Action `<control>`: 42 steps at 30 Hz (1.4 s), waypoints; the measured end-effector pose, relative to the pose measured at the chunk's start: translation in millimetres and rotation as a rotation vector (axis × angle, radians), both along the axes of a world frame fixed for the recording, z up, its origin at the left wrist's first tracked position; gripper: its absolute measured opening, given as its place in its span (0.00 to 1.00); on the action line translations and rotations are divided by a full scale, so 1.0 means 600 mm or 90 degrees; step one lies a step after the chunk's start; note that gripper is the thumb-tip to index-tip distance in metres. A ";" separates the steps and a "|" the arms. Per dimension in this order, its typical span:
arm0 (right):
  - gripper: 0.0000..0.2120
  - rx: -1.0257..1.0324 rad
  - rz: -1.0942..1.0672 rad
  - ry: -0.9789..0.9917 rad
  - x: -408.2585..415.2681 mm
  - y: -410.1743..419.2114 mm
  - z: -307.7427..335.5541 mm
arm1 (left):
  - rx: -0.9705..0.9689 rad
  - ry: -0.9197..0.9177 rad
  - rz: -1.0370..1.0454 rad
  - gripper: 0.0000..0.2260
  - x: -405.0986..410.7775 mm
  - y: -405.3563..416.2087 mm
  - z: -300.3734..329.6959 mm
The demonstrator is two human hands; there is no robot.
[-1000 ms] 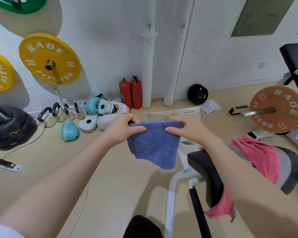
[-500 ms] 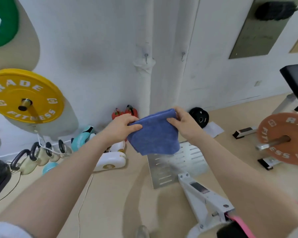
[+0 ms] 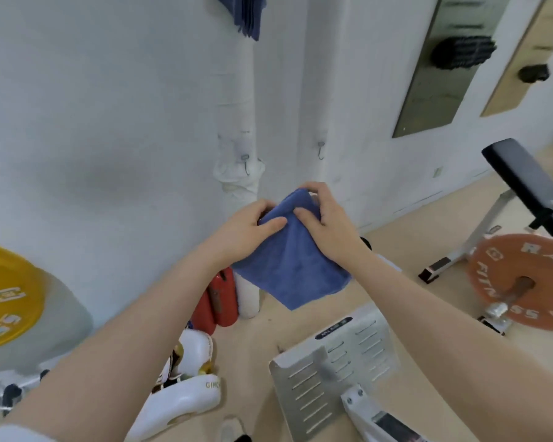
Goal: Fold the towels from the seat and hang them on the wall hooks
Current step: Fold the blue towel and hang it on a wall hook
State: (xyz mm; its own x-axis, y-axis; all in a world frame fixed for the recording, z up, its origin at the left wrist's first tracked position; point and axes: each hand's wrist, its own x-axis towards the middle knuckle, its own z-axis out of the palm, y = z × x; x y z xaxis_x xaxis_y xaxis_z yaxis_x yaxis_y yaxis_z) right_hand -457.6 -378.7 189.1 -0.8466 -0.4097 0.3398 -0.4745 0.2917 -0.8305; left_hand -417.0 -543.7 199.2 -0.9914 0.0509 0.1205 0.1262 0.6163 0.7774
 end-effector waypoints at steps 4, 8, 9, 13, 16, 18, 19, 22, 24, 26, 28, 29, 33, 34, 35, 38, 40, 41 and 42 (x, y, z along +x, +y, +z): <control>0.19 -0.012 0.027 -0.006 -0.110 -0.073 0.025 | 0.004 0.025 -0.010 0.05 -0.119 -0.071 0.018; 0.18 -0.036 0.056 -0.020 -0.209 -0.124 0.068 | 0.020 0.058 -0.023 0.08 -0.232 -0.121 0.059; 0.16 -0.062 0.050 -0.032 -0.230 -0.130 0.079 | 0.017 0.068 -0.030 0.08 -0.258 -0.126 0.069; 0.09 -0.119 0.055 -0.079 -0.303 -0.126 0.112 | 0.068 0.088 -0.041 0.05 -0.343 -0.123 0.096; 0.08 -0.139 0.069 -0.089 -0.353 -0.116 0.139 | 0.078 0.126 -0.076 0.05 -0.401 -0.122 0.124; 0.09 -0.156 0.062 -0.067 -0.387 -0.116 0.153 | 0.072 0.152 -0.097 0.04 -0.436 -0.121 0.141; 0.12 -0.158 0.050 -0.047 -0.405 -0.116 0.159 | 0.070 0.162 -0.102 0.04 -0.454 -0.118 0.148; 0.15 -0.170 0.014 -0.023 -0.461 -0.112 0.173 | 0.062 0.170 -0.106 0.02 -0.508 -0.106 0.162; 0.12 -0.200 0.012 -0.044 -0.503 -0.107 0.178 | 0.058 0.181 -0.101 0.02 -0.550 -0.096 0.165; 0.09 -0.246 0.036 -0.076 -0.552 -0.093 0.185 | 0.065 0.208 -0.091 0.04 -0.597 -0.078 0.168; 0.09 -0.290 0.104 -0.119 -0.604 -0.071 0.199 | 0.118 0.224 -0.085 0.05 -0.646 -0.055 0.175; 0.10 -0.302 0.137 -0.142 -0.631 -0.057 0.208 | 0.154 0.218 -0.083 0.06 -0.670 -0.042 0.182; 0.08 -0.261 0.165 -0.128 -0.736 0.002 0.256 | 0.228 0.198 -0.071 0.05 -0.771 0.009 0.224; 0.08 -0.244 0.158 -0.104 -0.763 0.015 0.270 | 0.222 0.202 -0.073 0.05 -0.795 0.021 0.240; 0.07 -0.227 0.150 -0.078 -0.791 0.027 0.281 | 0.215 0.212 -0.074 0.05 -0.819 0.032 0.255; 0.09 -0.221 0.121 0.010 -0.857 0.050 0.326 | 0.167 0.282 -0.052 0.05 -0.877 0.059 0.293; 0.08 -0.271 0.124 0.031 -0.892 0.060 0.354 | 0.146 0.330 -0.053 0.05 -0.907 0.074 0.320; 0.07 -0.295 0.132 0.030 -0.904 0.061 0.366 | 0.148 0.344 -0.053 0.06 -0.918 0.081 0.333; 0.07 -0.310 0.142 0.024 -0.915 0.062 0.377 | 0.159 0.350 -0.052 0.06 -0.929 0.087 0.346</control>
